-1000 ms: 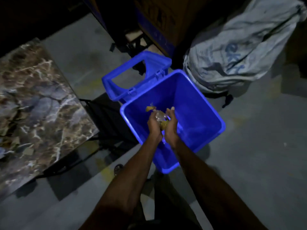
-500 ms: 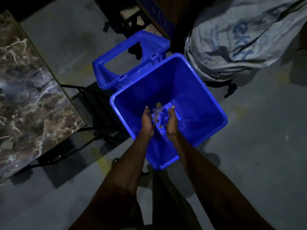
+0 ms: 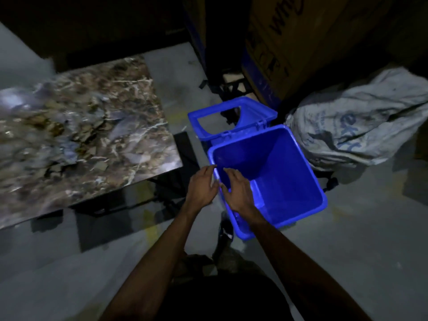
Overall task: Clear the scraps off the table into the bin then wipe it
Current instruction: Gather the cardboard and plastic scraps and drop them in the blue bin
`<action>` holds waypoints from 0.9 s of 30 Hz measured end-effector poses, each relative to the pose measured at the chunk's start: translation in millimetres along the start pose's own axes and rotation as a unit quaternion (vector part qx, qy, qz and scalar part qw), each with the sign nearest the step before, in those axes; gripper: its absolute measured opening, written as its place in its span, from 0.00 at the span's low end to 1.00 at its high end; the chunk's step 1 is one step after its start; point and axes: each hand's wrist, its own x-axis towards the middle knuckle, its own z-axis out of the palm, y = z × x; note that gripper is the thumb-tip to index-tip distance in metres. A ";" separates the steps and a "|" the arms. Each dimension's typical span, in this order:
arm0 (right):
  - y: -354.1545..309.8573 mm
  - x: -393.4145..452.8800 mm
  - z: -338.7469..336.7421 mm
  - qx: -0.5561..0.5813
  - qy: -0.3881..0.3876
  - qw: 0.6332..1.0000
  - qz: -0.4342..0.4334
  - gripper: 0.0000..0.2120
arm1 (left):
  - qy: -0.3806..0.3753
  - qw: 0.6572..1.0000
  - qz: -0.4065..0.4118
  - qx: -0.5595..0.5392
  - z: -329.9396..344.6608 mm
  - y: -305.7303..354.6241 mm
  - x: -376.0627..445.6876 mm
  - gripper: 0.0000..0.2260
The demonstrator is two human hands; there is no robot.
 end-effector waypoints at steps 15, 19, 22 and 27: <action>-253.4 12.1 152.6 -0.104 -0.144 0.948 -0.264 0.28 | 0.161 0.979 -0.123 -0.032 -175.9 -219.7 -132.0 0.26; -292.6 36.7 184.8 -0.103 -0.169 0.935 -0.293 0.26 | 0.213 0.959 -0.156 -0.098 -200.1 -253.2 -128.1 0.24; -310.8 70.2 204.6 -0.091 -0.188 0.929 -0.306 0.24 | 0.288 0.915 -0.219 -0.181 -219.0 -271.6 -111.8 0.20; -339.2 131.7 232.8 -0.086 -0.238 0.918 -0.304 0.25 | 0.351 0.857 -0.304 -0.223 -257.2 -305.7 -78.4 0.17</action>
